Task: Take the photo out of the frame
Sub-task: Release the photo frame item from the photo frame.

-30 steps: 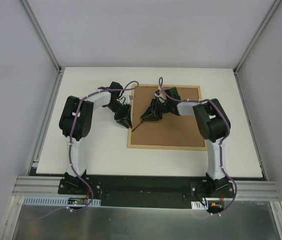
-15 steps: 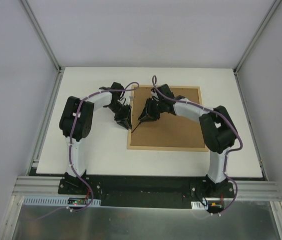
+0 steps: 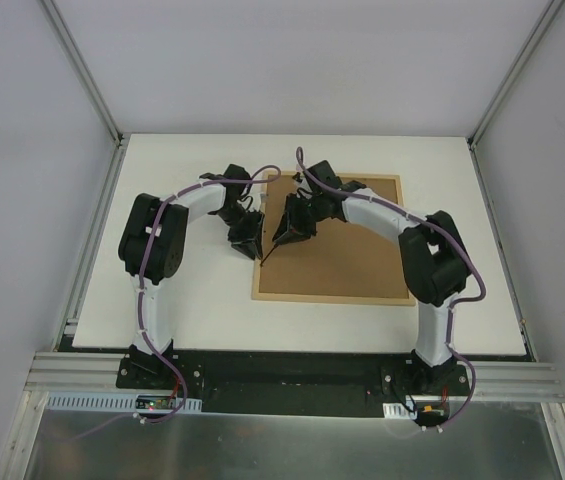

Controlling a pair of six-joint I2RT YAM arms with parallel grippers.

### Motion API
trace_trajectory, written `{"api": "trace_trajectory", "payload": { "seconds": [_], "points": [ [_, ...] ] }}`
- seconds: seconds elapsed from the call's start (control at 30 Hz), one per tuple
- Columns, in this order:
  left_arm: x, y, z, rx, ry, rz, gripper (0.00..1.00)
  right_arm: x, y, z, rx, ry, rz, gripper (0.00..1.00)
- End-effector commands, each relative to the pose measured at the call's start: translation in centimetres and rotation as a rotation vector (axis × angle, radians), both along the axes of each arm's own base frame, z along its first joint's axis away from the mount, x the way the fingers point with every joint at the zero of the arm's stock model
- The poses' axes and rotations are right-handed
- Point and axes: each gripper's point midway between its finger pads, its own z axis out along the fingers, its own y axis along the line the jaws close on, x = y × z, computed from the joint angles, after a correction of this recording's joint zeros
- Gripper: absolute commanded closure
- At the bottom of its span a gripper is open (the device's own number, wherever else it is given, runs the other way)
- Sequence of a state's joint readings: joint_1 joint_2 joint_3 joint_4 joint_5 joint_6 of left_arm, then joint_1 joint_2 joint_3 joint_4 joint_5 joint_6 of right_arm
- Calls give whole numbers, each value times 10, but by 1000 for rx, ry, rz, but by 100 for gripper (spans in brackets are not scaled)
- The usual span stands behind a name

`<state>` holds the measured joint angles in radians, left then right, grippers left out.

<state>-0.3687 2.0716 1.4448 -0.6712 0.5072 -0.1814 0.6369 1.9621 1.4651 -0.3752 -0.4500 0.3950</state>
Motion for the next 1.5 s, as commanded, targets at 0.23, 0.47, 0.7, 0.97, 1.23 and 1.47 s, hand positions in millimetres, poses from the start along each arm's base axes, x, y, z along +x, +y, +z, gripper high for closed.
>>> {"api": "trace_trajectory", "payload": {
  "seconds": [0.23, 0.47, 0.7, 0.97, 1.23, 1.47],
  "points": [
    [52, 15, 14, -169, -92, 29, 64, 100, -38, 39, 296, -60, 22, 100],
    [69, 2, 21, -246, -100, 26, 59, 130, -18, 10, 338, -27, 1, 100],
    [68, -4, 13, -269, -64, 32, 60, 123, -5, -12, 341, 25, 19, 100],
    [62, -4, 5, -253, -42, 38, 74, 124, -12, -8, 371, 31, 10, 100],
    [58, -2, -4, -211, -31, 46, 80, 127, -23, -1, 471, 33, 16, 100],
    [58, -2, -2, -212, -25, 54, 81, 119, -25, -19, 442, 36, 23, 100]
  ]
}}
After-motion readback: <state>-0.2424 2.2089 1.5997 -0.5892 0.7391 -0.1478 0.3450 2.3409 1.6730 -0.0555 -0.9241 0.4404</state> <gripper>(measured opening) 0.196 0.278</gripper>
